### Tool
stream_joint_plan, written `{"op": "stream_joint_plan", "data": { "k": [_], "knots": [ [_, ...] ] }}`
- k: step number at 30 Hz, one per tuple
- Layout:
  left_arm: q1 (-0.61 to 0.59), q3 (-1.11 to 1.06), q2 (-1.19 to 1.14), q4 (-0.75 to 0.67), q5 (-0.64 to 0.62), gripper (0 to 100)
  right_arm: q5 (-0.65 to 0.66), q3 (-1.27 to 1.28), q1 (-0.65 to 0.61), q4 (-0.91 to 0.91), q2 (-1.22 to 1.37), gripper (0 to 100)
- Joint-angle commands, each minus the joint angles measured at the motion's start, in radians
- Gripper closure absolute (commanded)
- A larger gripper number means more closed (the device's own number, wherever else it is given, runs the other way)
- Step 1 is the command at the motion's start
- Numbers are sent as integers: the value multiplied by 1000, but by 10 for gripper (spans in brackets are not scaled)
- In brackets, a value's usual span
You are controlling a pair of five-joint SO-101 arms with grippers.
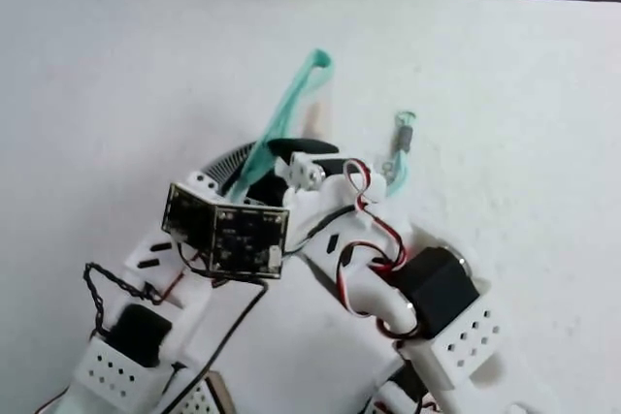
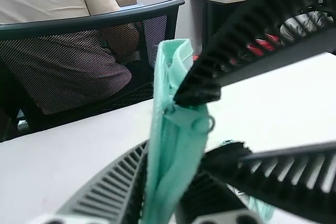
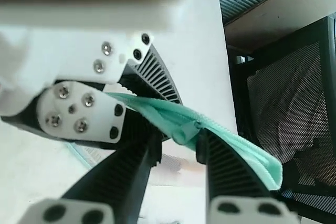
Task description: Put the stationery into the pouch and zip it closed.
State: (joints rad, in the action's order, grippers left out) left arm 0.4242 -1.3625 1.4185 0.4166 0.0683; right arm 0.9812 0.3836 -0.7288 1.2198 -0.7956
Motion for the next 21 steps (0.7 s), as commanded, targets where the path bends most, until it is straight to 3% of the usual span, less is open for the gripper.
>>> {"op": "stream_joint_plan", "data": {
  "k": [1,21],
  "knots": [
    [19,0,-31,-8,-9,976,-35,-9,-38,27,8,894],
    [19,0,-31,-8,-9,976,-110,-107,-58,39,15,896]
  ]
}}
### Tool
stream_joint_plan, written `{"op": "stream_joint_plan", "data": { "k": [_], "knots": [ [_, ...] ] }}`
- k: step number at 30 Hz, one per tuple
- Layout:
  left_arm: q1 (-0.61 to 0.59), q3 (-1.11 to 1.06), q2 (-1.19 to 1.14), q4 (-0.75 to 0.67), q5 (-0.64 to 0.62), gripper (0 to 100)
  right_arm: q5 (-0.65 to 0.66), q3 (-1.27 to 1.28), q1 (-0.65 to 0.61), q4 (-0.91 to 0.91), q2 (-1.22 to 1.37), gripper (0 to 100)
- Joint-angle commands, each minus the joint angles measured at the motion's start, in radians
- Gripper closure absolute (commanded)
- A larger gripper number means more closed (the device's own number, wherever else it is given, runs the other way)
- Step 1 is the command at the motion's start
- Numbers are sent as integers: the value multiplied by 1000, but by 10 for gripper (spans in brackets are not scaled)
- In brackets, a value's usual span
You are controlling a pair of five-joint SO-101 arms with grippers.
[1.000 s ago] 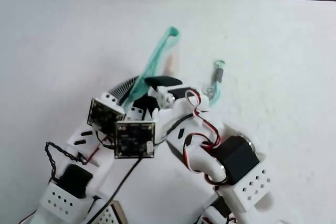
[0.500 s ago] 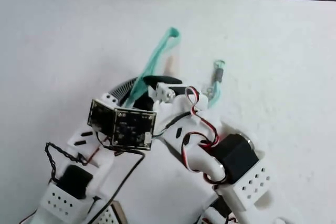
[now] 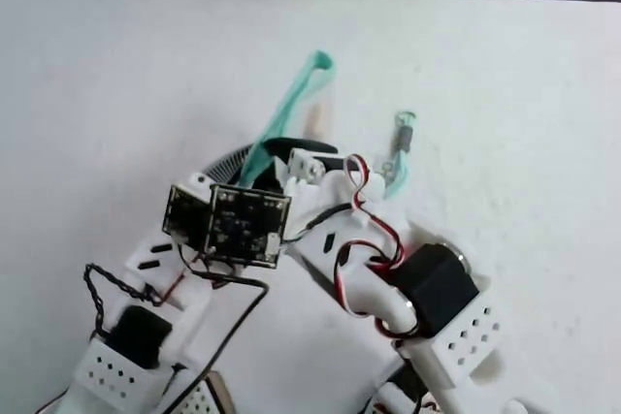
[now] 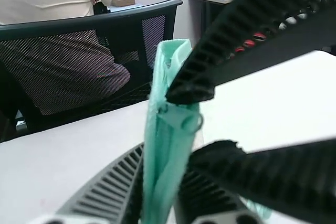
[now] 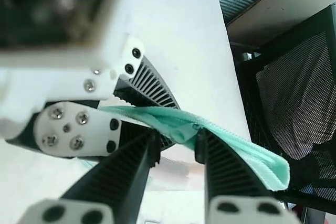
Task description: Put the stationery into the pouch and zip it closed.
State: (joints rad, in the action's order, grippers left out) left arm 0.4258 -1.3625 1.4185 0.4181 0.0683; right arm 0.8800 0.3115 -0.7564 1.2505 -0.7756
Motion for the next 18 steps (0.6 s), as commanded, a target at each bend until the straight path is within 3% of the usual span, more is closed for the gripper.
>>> {"op": "stream_joint_plan", "data": {
  "k": [1,13,18],
  "knots": [
    [18,0,-31,-9,-9,976,-9,-38,-30,7,-12,896],
    [18,0,-31,-9,-9,976,-3,-115,-58,56,-19,892],
    [18,0,-31,-9,-9,976,-3,-135,-59,-4,-12,892]
  ]
}}
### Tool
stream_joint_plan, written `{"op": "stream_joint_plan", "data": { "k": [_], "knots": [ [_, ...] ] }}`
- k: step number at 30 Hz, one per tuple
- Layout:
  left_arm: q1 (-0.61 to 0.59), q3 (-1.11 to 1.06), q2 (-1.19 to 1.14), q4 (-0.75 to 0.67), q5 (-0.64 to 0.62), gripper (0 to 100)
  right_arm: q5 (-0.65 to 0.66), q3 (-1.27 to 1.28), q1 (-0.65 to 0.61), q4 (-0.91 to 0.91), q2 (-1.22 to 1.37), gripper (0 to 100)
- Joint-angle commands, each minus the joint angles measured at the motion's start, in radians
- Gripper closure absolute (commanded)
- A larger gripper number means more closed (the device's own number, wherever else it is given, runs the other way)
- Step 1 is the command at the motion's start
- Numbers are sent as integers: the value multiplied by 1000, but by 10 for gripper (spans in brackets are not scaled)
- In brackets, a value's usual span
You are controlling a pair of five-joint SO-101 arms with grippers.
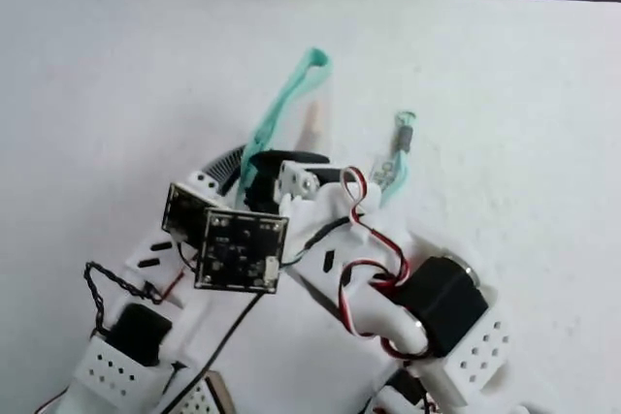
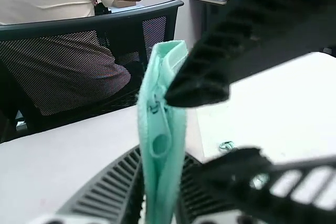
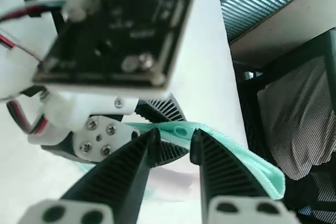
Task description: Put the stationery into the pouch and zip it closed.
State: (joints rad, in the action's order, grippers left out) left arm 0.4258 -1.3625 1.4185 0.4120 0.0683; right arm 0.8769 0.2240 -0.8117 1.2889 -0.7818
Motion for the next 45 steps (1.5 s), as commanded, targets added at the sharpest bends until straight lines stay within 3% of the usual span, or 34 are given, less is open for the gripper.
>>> {"op": "stream_joint_plan", "data": {
  "k": [1,14,19,25,33,45],
  "knots": [
    [18,0,-31,-3,-9,976,0,-49,-4,-53,-5,892],
    [18,0,-31,-3,-9,976,0,-46,10,-88,185,845],
    [18,0,-31,-3,-9,976,2,-40,70,-99,168,849],
    [18,0,-31,-3,-9,976,104,84,71,-104,90,850],
    [18,0,-31,-3,-9,976,129,107,143,-154,18,851],
    [18,0,-31,-3,-9,976,127,109,147,-229,1,851]
  ]
}}
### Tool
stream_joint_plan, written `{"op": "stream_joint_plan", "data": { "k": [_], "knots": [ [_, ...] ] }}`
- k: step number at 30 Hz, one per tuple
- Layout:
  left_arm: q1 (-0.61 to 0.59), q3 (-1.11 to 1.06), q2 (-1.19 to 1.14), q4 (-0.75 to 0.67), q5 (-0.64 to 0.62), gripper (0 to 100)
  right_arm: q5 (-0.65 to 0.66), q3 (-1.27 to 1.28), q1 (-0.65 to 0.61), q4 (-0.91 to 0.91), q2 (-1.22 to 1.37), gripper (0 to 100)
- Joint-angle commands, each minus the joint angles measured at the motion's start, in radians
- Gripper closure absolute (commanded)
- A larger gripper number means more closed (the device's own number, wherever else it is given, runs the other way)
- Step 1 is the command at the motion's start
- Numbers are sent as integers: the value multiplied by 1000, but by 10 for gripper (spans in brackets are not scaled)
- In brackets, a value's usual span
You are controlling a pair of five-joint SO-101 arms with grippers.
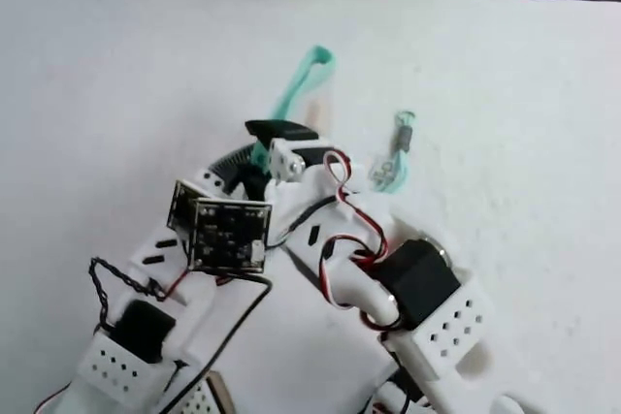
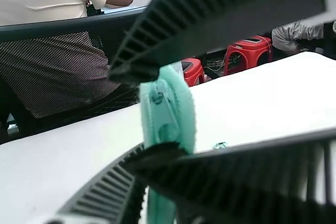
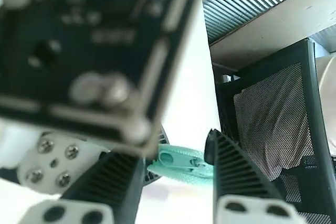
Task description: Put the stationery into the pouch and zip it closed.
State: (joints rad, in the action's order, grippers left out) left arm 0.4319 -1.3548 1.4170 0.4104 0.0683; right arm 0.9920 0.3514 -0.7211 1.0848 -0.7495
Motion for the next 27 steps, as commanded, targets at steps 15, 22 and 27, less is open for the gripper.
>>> {"op": "stream_joint_plan", "data": {
  "k": [15,22,27],
  "knots": [
    [30,-11,-30,-2,-6,976,11,-40,101,-85,-47,851],
    [42,-51,-31,-63,-6,976,11,-38,96,-119,-47,914],
    [42,-77,-30,-114,-9,976,11,-43,101,-119,-47,914]
  ]
}}
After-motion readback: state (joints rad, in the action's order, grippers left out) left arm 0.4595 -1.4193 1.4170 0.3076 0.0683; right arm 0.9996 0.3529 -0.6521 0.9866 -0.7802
